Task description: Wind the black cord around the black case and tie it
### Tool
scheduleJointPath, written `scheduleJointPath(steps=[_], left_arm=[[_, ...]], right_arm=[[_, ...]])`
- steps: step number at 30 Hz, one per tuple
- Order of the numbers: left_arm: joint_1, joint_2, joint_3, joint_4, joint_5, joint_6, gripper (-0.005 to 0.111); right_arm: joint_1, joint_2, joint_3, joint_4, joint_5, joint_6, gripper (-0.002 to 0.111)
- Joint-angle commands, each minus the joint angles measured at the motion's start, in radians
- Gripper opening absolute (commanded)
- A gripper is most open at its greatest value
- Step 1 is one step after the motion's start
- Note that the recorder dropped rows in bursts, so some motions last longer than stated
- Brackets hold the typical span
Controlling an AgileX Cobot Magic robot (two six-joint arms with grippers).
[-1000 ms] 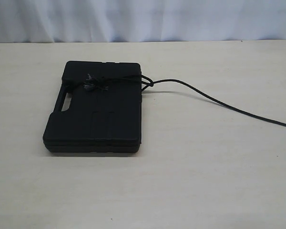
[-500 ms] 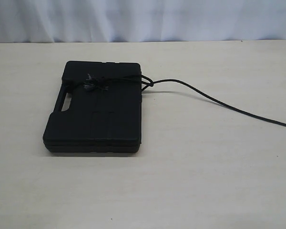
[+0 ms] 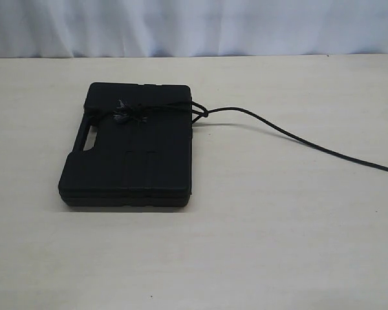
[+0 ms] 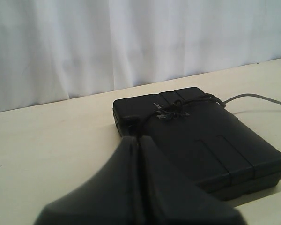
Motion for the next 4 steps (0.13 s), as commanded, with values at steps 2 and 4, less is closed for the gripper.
scheduleJointPath(steps=[2,4], left_arm=[[0.001,-0.003,0.002,0.003,-0.007,0.002,0.0],[0.001,-0.003,0.002,0.003,-0.007,0.002,0.0]], right_arm=[[-0.001,-0.006,0.001,-0.01,-0.003,-0.009,0.041],[-0.001,-0.006,0.001,-0.01,-0.003,-0.009,0.041]])
